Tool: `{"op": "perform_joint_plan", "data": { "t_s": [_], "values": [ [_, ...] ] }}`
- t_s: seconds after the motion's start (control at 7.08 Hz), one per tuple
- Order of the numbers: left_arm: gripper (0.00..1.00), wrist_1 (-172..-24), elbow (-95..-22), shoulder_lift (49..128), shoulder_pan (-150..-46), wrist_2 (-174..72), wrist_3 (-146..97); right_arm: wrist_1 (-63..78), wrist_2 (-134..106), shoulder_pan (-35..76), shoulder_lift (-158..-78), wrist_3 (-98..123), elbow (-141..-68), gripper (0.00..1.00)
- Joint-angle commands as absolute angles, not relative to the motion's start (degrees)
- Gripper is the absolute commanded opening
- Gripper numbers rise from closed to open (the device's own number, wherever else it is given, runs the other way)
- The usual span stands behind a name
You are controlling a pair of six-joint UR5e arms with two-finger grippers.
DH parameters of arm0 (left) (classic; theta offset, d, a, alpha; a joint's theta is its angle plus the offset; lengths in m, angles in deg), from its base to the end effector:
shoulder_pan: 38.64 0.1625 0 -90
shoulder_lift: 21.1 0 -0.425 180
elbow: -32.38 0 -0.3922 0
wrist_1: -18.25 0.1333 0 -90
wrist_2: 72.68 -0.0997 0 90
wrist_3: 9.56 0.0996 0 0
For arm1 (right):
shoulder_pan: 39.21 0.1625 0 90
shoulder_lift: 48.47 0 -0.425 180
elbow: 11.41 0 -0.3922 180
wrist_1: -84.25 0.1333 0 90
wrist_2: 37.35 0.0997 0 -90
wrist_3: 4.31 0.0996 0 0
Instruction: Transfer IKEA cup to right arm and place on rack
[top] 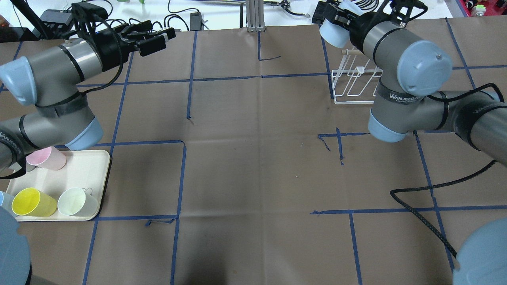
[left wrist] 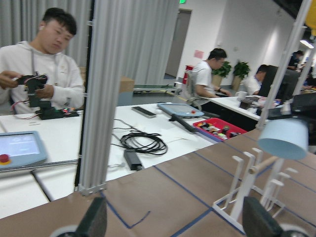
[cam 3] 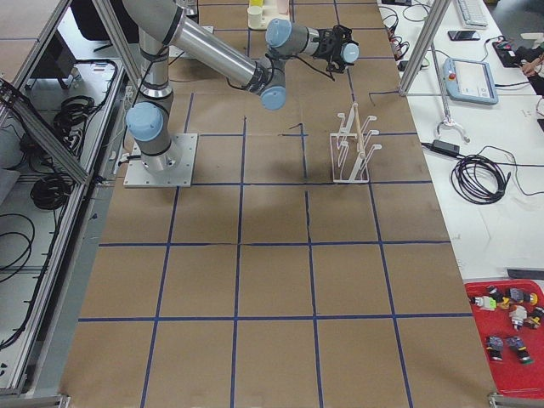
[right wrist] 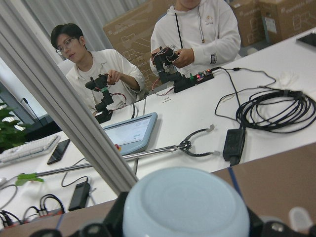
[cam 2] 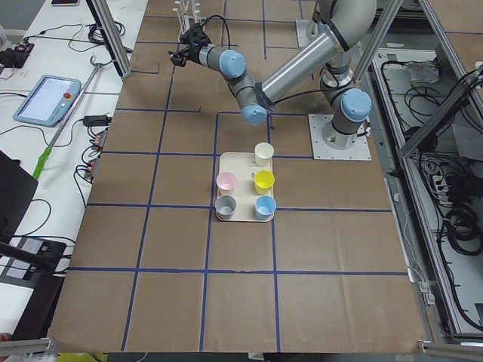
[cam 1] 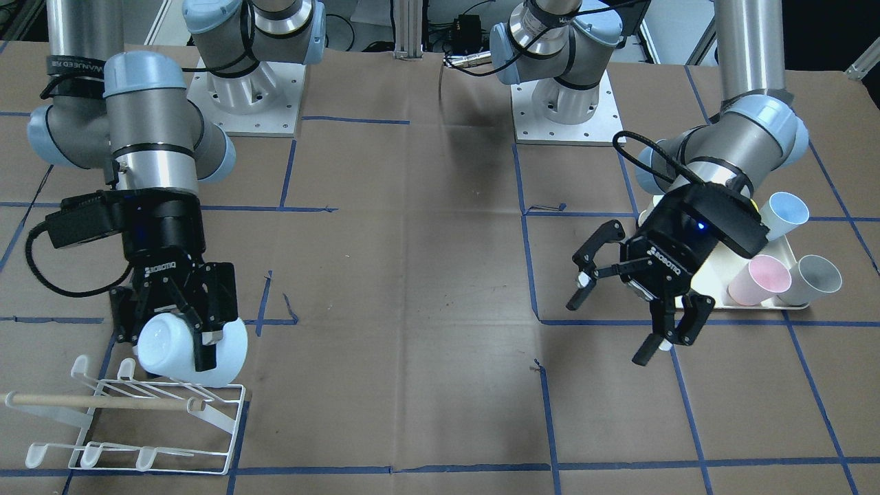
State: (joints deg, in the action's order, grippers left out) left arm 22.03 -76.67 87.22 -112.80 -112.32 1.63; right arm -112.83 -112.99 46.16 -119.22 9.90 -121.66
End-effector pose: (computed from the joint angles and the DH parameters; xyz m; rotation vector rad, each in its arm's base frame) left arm -0.0510 -0.5897 0.3758 -0.4555 -2.1754 1.3606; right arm 0.1115 -0.5809 0.3696 0.1908 2.3702 -1.5552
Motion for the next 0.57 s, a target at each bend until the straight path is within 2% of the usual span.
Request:
{"op": "perform_joint_plan", "data": {
  "t_s": [0.0,0.42],
  "values": [
    [0.97,1.7,-68.5,86.7,-117.6,-129.9,1.2,-116.0,-112.7,41.5,-113.8,-7.3,-117.6,0.2],
    [0.99,-38.3,-57.0,82.8,-125.2,-149.8,-6.5,-121.3,-113.2,41.3,-104.9,-14.0,-110.9,0.2]
  ]
}}
